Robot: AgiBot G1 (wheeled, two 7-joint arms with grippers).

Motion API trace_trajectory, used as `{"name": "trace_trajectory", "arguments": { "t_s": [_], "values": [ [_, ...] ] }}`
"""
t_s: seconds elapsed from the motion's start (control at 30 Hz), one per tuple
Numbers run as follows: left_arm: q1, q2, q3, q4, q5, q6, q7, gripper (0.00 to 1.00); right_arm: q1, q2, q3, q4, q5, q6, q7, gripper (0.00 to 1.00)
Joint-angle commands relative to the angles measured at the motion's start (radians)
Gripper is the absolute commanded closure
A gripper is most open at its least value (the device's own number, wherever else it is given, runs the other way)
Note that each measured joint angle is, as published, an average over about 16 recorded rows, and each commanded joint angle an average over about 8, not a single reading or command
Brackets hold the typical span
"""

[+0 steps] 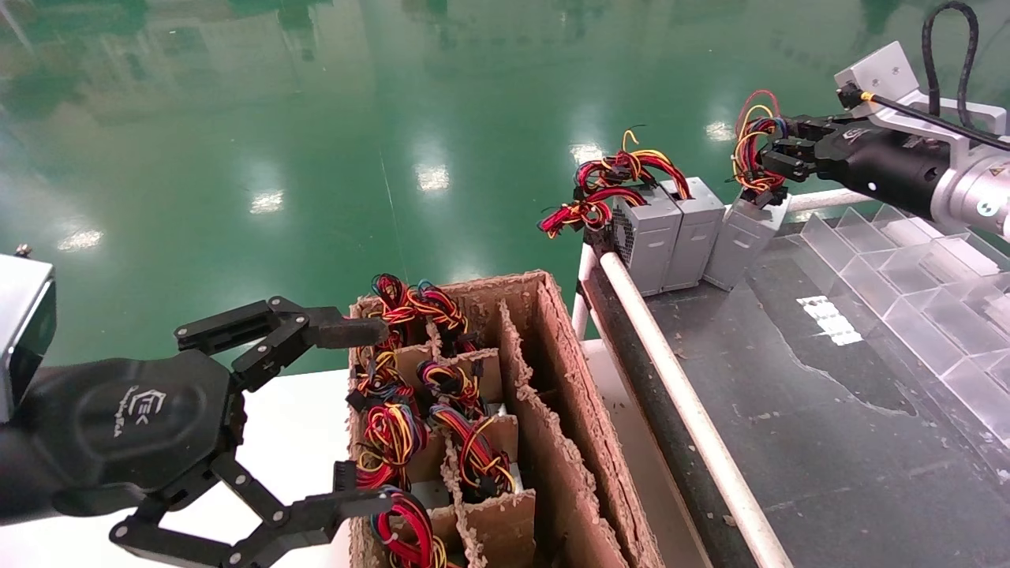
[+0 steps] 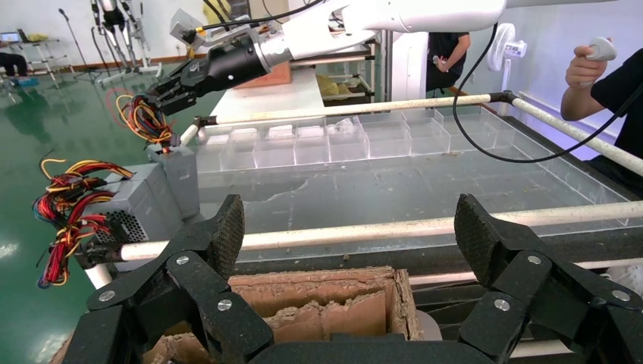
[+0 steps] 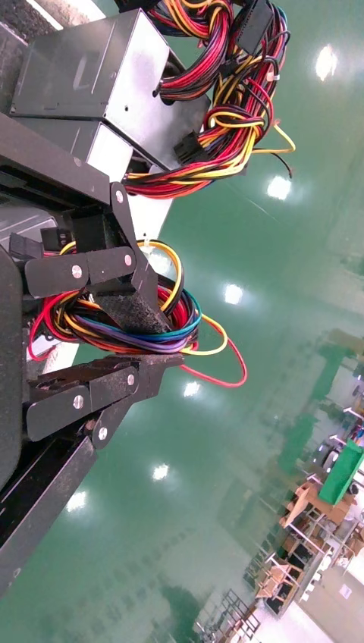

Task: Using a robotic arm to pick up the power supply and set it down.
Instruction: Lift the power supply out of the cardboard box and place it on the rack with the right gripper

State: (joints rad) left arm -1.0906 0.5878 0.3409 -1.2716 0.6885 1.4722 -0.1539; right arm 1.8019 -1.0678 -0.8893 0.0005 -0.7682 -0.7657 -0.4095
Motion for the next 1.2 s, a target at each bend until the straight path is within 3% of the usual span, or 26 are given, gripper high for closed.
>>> {"name": "trace_trajectory", "arguments": {
  "t_s": [0.03,1.1,1.2],
  "values": [
    [0.0,0.0,0.0,0.0,0.0,0.0,0.0,0.0,0.001,-0.004,-0.001,-0.001,-0.002,0.005,0.0,1.0],
    [0.0,0.0,0.001,0.0,0.0,0.0,0.0,0.0,0.014,-0.126,-0.024,-0.002,-0.034,0.088,0.002,1.0],
    [0.0,0.0,0.001,0.0,0.0,0.0,0.0,0.0,0.011,-0.127,-0.025,-0.004,-0.036,0.091,0.003,0.64]
  ]
}}
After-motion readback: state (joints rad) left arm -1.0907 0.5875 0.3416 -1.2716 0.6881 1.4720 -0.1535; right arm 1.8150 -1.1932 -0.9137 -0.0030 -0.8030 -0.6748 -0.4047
